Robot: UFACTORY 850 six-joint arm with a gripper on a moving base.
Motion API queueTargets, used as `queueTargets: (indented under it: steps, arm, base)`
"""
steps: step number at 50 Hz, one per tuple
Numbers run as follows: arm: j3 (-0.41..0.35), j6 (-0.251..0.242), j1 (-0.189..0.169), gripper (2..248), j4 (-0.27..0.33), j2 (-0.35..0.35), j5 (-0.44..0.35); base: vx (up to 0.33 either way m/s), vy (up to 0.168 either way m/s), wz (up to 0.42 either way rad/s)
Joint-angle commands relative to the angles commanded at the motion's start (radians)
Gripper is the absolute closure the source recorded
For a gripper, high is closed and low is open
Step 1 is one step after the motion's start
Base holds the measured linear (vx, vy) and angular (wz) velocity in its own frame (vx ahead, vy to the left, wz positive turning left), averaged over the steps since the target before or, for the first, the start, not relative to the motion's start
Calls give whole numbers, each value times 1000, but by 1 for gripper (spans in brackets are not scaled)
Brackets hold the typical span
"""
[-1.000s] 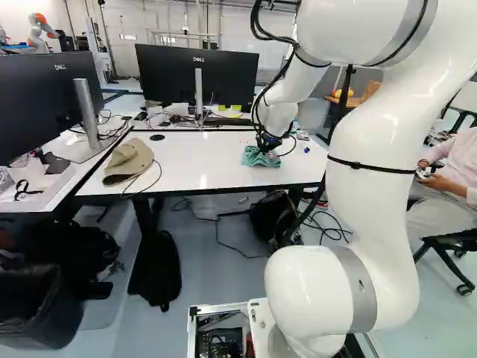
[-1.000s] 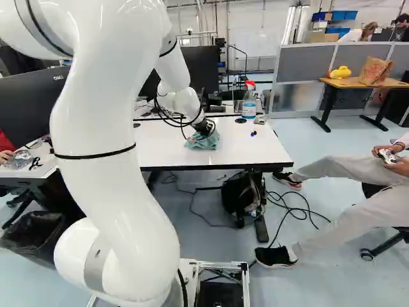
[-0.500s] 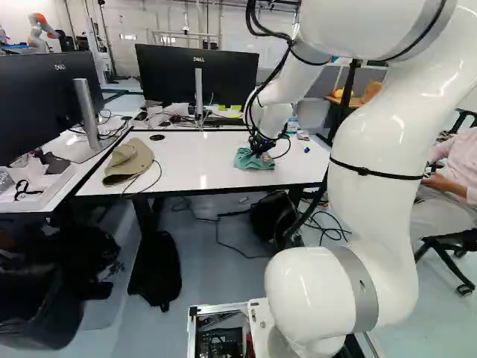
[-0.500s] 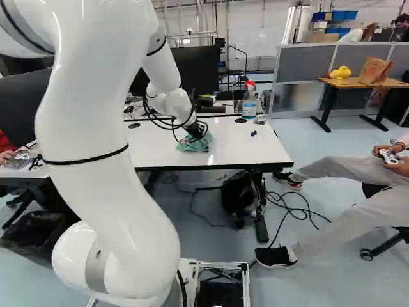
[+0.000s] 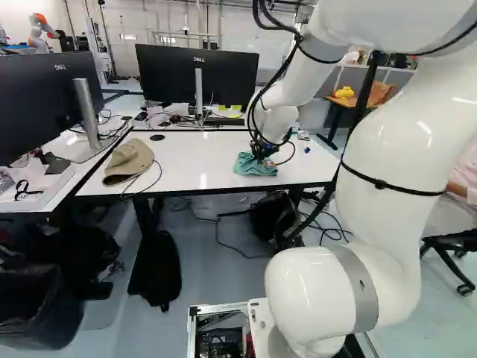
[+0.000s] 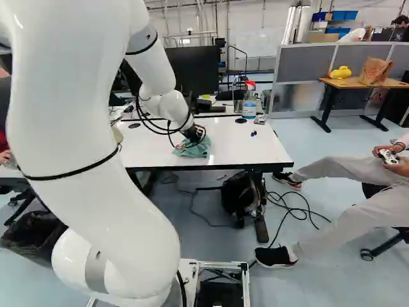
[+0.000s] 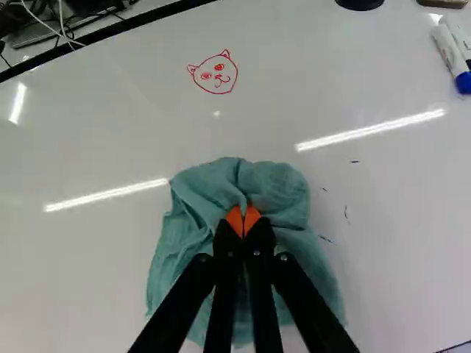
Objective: Clean the table with the green towel
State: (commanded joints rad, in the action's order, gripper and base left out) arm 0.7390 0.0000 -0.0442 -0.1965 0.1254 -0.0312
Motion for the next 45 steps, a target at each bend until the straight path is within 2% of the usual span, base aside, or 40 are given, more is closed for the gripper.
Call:
queueTargets:
  steps: [20, 45]
  arm:
    - [-46, 0, -64, 227, 0, -42, 0]
    - [-44, 0, -156, 227, 0, -40, 0]
  base:
    - [0, 0, 0]
    - [0, 0, 0]
